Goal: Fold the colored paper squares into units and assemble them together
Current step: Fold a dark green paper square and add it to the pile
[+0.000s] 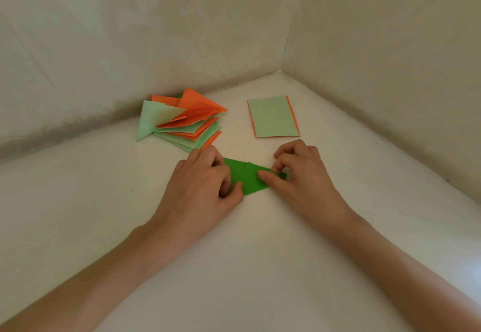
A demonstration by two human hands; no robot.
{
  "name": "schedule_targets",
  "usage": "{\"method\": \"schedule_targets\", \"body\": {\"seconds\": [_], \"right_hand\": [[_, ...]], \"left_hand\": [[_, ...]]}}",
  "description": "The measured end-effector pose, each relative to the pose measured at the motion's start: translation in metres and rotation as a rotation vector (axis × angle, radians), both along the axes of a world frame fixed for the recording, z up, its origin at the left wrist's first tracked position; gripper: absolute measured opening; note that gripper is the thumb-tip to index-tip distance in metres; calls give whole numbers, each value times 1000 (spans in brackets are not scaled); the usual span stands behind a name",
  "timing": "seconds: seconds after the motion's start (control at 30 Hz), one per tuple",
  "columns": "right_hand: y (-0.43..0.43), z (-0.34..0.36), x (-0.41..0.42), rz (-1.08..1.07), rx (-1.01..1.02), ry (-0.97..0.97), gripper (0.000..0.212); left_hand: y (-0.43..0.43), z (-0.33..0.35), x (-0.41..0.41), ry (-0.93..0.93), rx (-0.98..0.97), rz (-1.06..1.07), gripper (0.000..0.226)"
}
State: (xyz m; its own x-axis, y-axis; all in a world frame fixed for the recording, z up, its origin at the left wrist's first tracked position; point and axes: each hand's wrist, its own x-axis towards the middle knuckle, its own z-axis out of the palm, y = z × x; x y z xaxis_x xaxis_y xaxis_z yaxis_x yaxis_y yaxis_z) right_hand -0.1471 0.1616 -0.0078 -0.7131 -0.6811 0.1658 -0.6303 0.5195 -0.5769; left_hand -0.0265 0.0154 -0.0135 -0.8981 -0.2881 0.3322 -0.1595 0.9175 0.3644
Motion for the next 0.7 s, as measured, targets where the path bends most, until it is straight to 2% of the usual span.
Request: {"method": "schedule_targets", "body": {"seconds": [0.07, 0.17, 0.2, 0.23, 0.4, 0.53, 0.63, 0.7], "right_hand": [[-1, 1, -1, 11, 12, 1, 24], [-2, 3, -2, 23, 15, -22, 25], [-3, 3, -3, 23, 14, -26, 25], [-3, 2, -3, 21, 13, -24, 25], [-3, -2, -3, 13, -4, 13, 26], [-3, -2, -2, 20, -30, 22, 28], [0, 0, 1, 42, -127, 8, 26], [4, 5, 3, 35, -232, -79, 24]], "left_hand": [[1, 3, -1, -46, 4, 8, 28], [1, 10, -5, -160, 35, 3, 72], [2, 11, -7, -181, 28, -4, 79], [3, 11, -9, -185, 23, -7, 79], [7, 4, -18, -119, 70, 16, 40], [7, 1, -16, 11, 245, -29, 28], [11, 9, -13, 81, 491, -61, 29], [11, 12, -12, 124, 674, -91, 33]]}}
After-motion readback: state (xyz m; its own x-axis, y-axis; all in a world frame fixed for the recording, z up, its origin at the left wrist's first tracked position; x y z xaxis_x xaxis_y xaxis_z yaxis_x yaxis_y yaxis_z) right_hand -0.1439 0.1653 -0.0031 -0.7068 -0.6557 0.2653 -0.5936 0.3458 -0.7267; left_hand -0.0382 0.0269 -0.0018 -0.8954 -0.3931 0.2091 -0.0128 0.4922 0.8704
